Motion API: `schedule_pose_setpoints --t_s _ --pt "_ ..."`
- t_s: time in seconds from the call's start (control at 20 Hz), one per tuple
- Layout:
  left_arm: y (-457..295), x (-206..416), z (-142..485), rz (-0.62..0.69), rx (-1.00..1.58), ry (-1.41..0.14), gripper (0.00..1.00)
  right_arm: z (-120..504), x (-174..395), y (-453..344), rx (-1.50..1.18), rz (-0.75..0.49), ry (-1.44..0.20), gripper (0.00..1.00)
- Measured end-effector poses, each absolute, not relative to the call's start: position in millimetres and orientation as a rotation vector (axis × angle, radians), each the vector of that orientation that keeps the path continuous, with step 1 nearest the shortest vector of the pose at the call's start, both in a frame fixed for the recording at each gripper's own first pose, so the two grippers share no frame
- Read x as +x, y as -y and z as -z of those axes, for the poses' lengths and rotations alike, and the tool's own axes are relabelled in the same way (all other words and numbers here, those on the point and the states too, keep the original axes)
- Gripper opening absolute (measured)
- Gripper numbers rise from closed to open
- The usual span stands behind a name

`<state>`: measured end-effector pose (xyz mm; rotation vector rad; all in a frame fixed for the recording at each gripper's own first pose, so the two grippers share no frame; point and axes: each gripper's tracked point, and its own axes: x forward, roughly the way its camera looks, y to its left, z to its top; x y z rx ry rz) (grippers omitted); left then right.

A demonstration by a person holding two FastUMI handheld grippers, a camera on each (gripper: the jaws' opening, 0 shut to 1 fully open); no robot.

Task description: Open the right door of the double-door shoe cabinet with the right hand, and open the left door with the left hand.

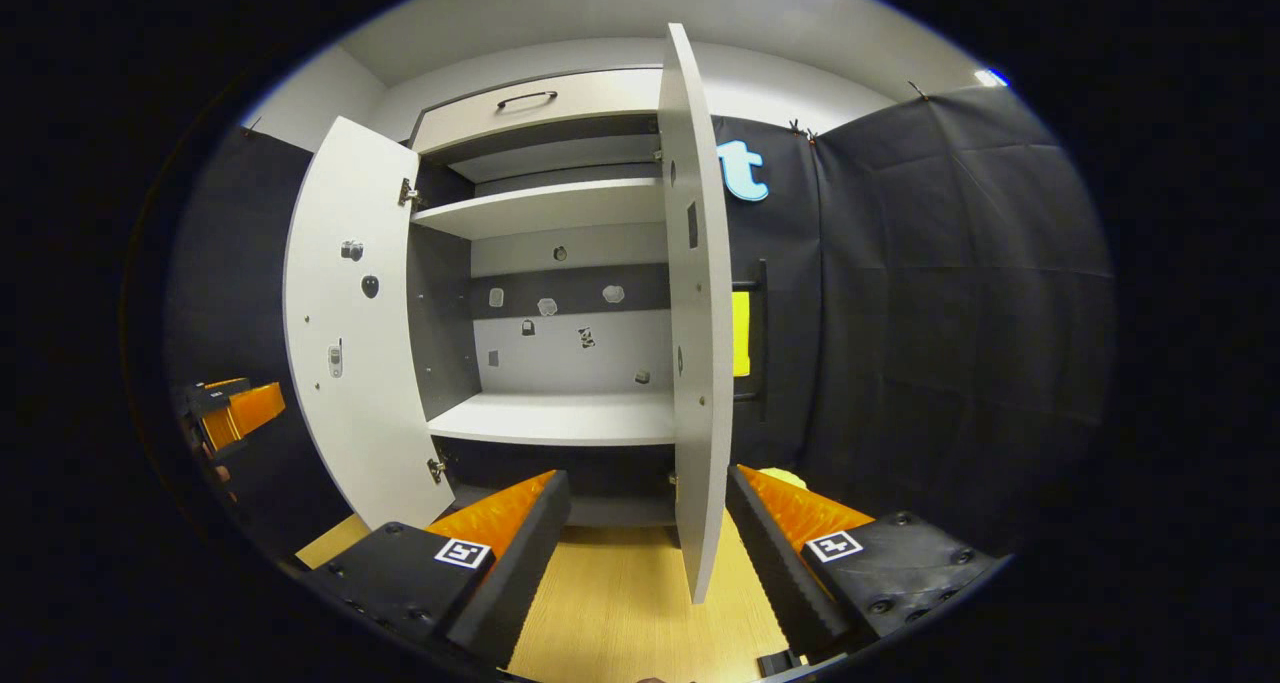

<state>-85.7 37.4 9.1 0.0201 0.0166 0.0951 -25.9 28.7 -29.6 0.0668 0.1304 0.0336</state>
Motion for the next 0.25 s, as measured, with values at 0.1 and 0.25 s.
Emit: schedule_pose_setpoints --t_s 0.1,0.25 --pt "-47.6 -84.2 -1.8 -0.095 0.013 -0.033 0.95 30.0 -22.7 -39.7 0.064 -0.026 -0.129 0.98" --pt "-58.4 -81.6 6.2 -0.084 0.010 -0.034 0.95 33.2 -16.3 -52.9 0.058 -0.008 -0.126 0.99"
